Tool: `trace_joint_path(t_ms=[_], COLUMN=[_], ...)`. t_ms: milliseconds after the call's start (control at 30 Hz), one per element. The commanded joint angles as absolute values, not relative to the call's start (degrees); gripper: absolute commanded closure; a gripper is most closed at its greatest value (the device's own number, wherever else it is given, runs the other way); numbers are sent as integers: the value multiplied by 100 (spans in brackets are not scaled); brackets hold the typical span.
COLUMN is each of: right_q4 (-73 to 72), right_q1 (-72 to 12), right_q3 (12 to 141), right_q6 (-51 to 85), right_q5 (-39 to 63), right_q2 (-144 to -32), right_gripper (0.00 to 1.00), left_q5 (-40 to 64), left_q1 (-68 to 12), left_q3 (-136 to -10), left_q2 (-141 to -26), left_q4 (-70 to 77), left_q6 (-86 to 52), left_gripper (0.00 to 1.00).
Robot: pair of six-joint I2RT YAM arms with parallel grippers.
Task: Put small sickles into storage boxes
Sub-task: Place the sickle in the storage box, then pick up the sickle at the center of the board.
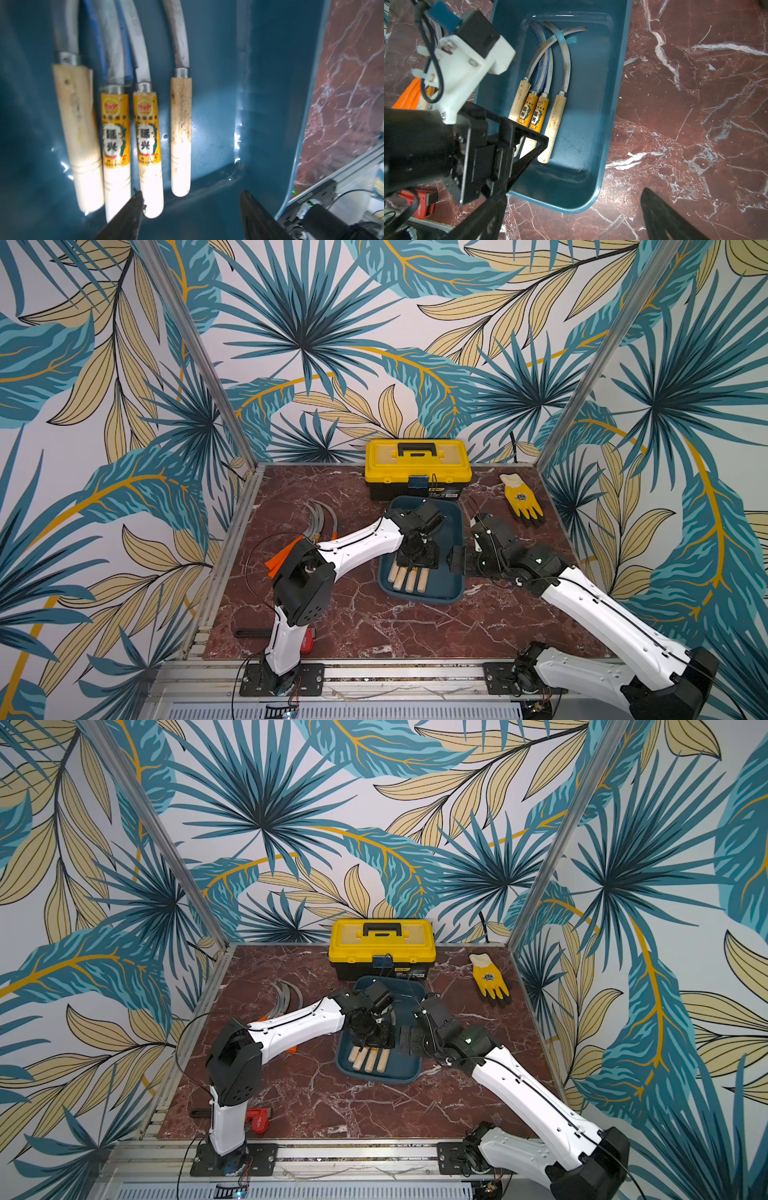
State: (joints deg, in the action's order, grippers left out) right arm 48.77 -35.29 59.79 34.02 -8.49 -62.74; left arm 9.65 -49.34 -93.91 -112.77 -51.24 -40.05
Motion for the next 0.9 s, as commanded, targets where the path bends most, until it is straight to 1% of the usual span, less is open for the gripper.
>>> trace_joint_path(t_ms=[0,133,467,867], right_q4=[4709,4680,4348,4010], right_q1=[-3511,-3515,-3513,-3515], right_q3=[6087,6203,6465,7007], right_q6=[3355,3373,3400,3318], right_q5=[-692,-564,-253,178], right_q2=[-6389,-6537,-6992,-7850], right_gripper=[0,0,0,0], left_q5=[781,586,399,307], left_q1=[-4918,-4904,-4639,-3989], left_q3=[-9214,-9037,-8510,-7841], left_q2=[-11025,-10824,-10218,-9395], left_q4=[-5115,-5117,-5120,-5124], left_q6=[-3991,-3990,-3882,-3697], left_gripper=[19,0,1,0])
